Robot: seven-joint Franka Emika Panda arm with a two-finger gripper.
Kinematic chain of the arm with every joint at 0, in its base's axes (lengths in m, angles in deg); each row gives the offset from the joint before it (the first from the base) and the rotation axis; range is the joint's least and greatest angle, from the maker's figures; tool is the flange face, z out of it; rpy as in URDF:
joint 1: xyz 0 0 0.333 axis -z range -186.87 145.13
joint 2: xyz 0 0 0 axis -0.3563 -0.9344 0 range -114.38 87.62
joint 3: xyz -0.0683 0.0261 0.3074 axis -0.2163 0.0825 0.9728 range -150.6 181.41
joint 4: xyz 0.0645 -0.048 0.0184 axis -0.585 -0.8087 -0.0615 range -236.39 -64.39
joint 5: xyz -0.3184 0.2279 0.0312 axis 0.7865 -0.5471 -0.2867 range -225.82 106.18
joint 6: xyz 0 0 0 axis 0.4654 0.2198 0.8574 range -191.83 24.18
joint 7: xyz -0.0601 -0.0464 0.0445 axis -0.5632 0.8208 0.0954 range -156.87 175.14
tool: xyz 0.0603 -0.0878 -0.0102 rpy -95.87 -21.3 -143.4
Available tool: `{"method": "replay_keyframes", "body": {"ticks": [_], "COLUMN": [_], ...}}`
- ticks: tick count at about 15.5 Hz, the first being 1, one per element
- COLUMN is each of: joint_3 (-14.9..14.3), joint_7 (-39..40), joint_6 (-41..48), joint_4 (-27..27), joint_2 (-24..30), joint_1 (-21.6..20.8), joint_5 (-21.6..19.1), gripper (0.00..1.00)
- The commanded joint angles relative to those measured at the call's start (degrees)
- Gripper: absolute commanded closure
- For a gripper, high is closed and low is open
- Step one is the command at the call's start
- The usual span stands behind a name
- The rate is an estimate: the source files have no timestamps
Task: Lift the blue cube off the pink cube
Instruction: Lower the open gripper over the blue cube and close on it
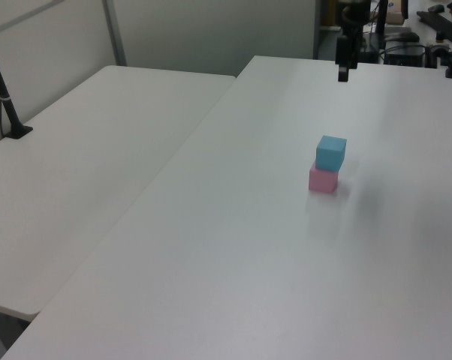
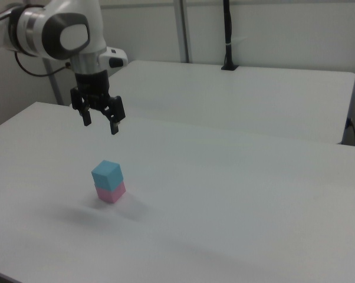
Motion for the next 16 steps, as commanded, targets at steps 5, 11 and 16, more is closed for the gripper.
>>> {"method": "replay_keyframes", "body": {"ticks": [5, 11, 16], "joint_3": [0.5, 2.7, 3.4], "joint_7": [-5.8, -9.1, -10.3], "joint_6": [-8.4, -12.0, -13.3], "joint_4": [-3.0, -6.2, -8.5], "joint_2": [-5.7, -9.1, -9.4], "joint_1": [-3.1, -3.2, -3.2], "joint_5": [-0.4, 2.7, 5.3], "gripper": [0.0, 0.0, 0.0]}}
